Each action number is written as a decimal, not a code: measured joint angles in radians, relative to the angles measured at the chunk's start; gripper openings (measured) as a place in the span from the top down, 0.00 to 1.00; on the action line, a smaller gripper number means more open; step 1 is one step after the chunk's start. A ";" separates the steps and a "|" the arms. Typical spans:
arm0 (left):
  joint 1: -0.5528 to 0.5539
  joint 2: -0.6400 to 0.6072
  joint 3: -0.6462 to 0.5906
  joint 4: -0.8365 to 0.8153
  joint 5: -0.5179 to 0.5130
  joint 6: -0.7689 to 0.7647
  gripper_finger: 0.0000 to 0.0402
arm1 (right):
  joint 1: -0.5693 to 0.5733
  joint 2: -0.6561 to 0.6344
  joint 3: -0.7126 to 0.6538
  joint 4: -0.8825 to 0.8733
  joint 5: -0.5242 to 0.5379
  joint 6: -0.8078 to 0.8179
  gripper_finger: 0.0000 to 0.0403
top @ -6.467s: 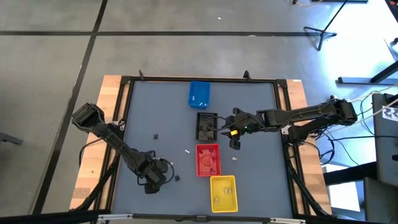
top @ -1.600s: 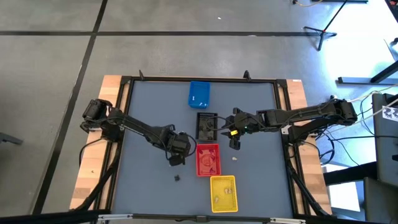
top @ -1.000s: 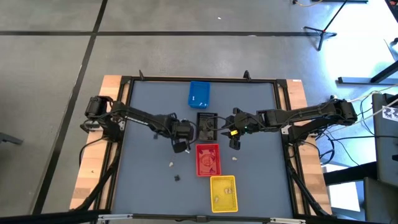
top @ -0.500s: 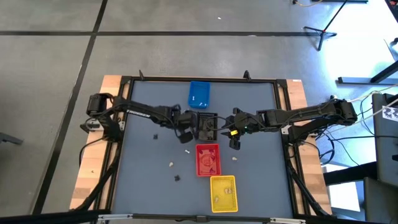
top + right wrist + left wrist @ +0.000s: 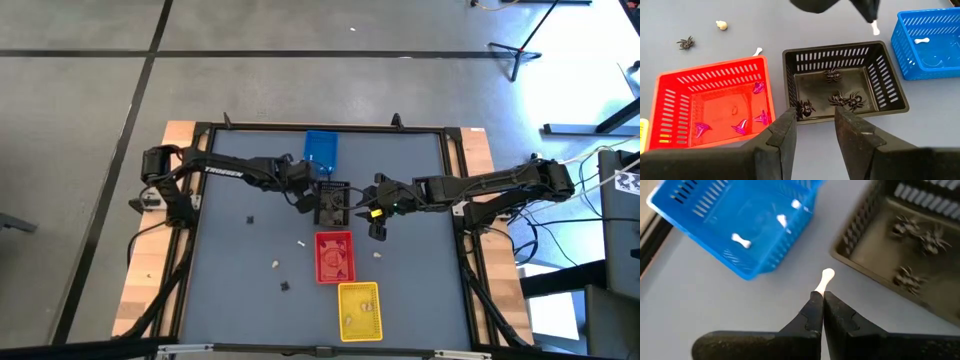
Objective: Sort Halloween decoration
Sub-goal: Put the white bone toy into the blue bin
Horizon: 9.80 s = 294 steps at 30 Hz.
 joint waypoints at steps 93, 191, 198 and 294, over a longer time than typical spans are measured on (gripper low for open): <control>0.132 0.202 0.001 0.141 0.014 -0.109 0.86 | 0.000 0.000 0.000 0.002 0.011 0.000 0.67; 0.169 -0.007 0.000 0.078 0.537 0.131 0.68 | 0.000 0.000 0.000 -0.001 0.011 0.000 0.67; 0.089 -0.008 -0.001 -0.084 0.573 0.182 0.60 | 0.000 0.000 0.000 0.000 0.011 0.000 0.67; -0.343 0.117 -0.004 -0.111 0.269 0.361 0.97 | 0.000 0.000 0.000 0.007 0.011 0.000 0.67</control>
